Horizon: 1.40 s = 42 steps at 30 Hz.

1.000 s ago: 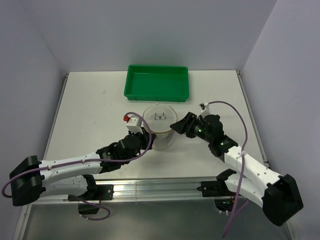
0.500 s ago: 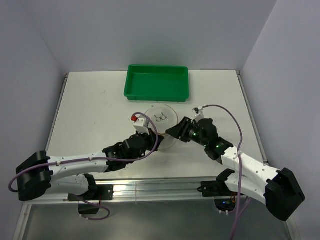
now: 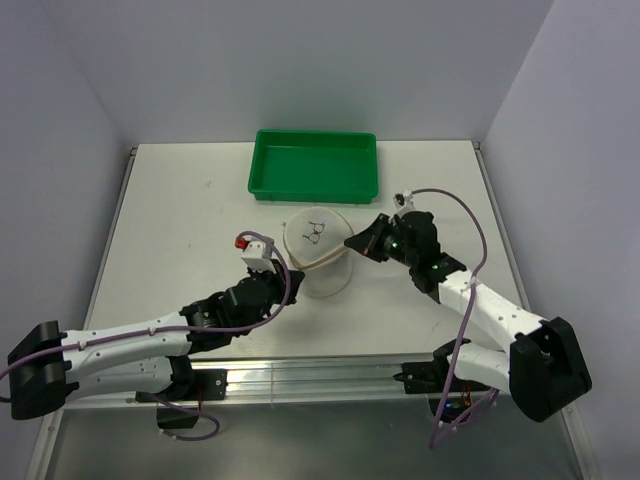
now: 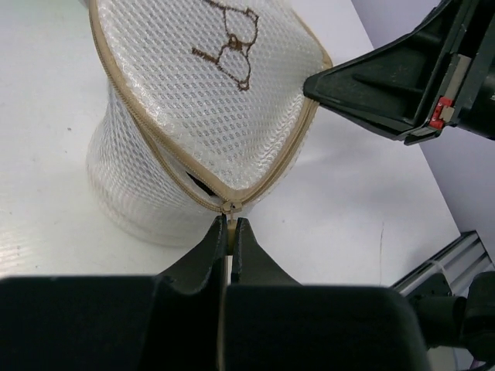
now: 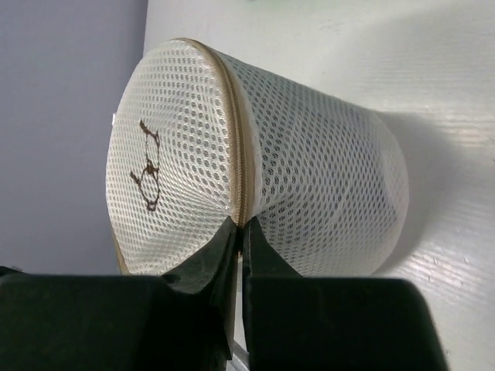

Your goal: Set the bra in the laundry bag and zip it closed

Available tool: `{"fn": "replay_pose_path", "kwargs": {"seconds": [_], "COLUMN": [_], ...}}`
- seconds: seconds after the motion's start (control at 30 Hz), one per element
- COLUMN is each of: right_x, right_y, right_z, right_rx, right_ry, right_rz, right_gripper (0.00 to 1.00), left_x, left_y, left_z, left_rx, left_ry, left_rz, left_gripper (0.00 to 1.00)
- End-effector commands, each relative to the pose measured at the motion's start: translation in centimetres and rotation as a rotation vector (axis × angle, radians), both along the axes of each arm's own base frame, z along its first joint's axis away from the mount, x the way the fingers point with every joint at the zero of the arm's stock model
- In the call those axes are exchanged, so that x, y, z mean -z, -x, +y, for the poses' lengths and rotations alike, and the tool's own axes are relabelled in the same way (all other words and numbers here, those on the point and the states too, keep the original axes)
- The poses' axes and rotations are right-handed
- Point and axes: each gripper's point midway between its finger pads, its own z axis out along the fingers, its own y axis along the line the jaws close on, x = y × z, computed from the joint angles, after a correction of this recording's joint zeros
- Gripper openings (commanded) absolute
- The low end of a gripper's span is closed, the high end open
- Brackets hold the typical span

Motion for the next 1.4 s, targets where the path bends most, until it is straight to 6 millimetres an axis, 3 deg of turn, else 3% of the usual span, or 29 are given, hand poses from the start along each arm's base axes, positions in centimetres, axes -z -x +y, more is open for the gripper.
{"fn": "replay_pose_path", "kwargs": {"seconds": [0.0, 0.03, 0.07, 0.13, 0.17, 0.2, 0.23, 0.27, 0.33, 0.37, 0.47, 0.57, 0.63, 0.7, 0.77, 0.83, 0.9, 1.0, 1.07, 1.13, 1.17, 1.27, 1.37], "right_x": [-2.1, -2.2, -2.3, -3.1, -2.6, -2.6, -3.3, -2.0, -2.3, -1.5, -1.7, -2.3, -2.2, -2.3, -2.5, -2.8, -3.6, -4.0, -3.5, -2.8, -2.8, -2.8, -2.7], "right_y": [-3.3, -3.3, -3.1, -2.2, -1.5, -1.0, 0.2, 1.3, 3.5, 4.4, 6.3, 6.8, 6.6, 6.1, 5.5, 5.4, 5.4, 5.7, 5.9, 5.7, 5.6, 5.2, 4.4], "right_z": [-1.2, -1.0, -0.8, -0.5, -0.4, -0.5, 0.1, 0.2, 1.4, 1.8, 3.8, 5.0, 5.5, 5.6, 5.8, 6.2, 6.5, 7.0, 7.1, 7.2, 7.3, 7.4, 6.7], "right_rx": [0.030, 0.015, 0.004, -0.016, -0.020, -0.012, -0.026, -0.031, -0.070, -0.088, -0.149, -0.196, -0.207, -0.197, -0.186, -0.199, -0.220, -0.252, -0.254, -0.246, -0.244, -0.229, -0.194], "right_ry": [0.083, 0.081, 0.073, 0.046, 0.044, 0.045, 0.022, 0.020, -0.036, -0.052, -0.130, -0.173, -0.163, -0.164, -0.163, -0.173, -0.186, -0.196, -0.194, -0.197, -0.205, -0.208, -0.166], "right_rz": [-0.108, -0.109, -0.111, -0.116, -0.108, -0.111, -0.125, -0.102, -0.098, -0.086, -0.071, -0.056, -0.052, -0.050, -0.059, -0.064, -0.078, -0.083, -0.082, -0.053, -0.059, -0.048, -0.061], "right_gripper": [0.06, 0.11, 0.32, 0.51, 0.67, 0.72, 0.73, 0.77, 0.77, 0.77, 0.76, 0.65, 0.63, 0.52, 0.51, 0.56, 0.69, 0.77, 0.76, 0.68, 0.54, 0.26, 0.05], "left_x": [0.2, -0.1, -0.7, -1.1, -1.5, -2.0, -2.3, -2.8, -2.9, -3.1, -3.3, -3.3, -3.2, -2.8, -2.5, -2.4, -2.0, -2.0, -2.2, -2.5, -2.7, -2.5, -2.0], "left_y": [-0.6, -0.5, -0.5, -0.5, -0.5, -0.7, -0.7, -0.8, -0.9, -0.9, -0.7, -0.5, -0.2, -0.1, 0.1, 0.2, 0.3, 0.3, 0.2, 0.2, 0.3, 0.1, -0.1], "left_z": [2.2, 1.8, 1.2, 0.0, -0.5, -1.1, -1.5, -1.8, -2.0, -2.2, -2.9, -3.8, -4.5, -4.8, -4.9, -4.8, -4.6, -4.5, -4.5, -4.9, -5.0, -4.9, -3.9], "left_rx": [-0.088, -0.073, -0.061, -0.030, -0.019, -0.010, 0.000, 0.002, 0.003, 0.011, 0.038, 0.068, 0.100, 0.113, 0.120, 0.128, 0.125, 0.122, 0.122, 0.132, 0.138, 0.131, 0.099], "left_ry": [-0.027, -0.013, 0.014, 0.034, 0.046, 0.068, 0.075, 0.085, 0.085, 0.088, 0.089, 0.101, 0.108, 0.109, 0.106, 0.105, 0.093, 0.094, 0.097, 0.109, 0.111, 0.097, 0.069], "left_rz": [-0.014, -0.016, -0.025, -0.029, -0.034, -0.044, -0.048, -0.054, -0.057, -0.061, -0.064, -0.053, -0.047, -0.038, -0.034, -0.033, -0.028, -0.027, -0.032, -0.039, -0.041, -0.041, -0.046], "left_gripper": [0.00, 0.00, 0.00, 0.00, 0.00, 0.00, 0.00, 0.00, 0.00, 0.00, 0.00, 0.00, 0.00, 0.00, 0.00, 0.00, 0.00, 0.00, 0.00, 0.00, 0.00, 0.00, 0.00]}}
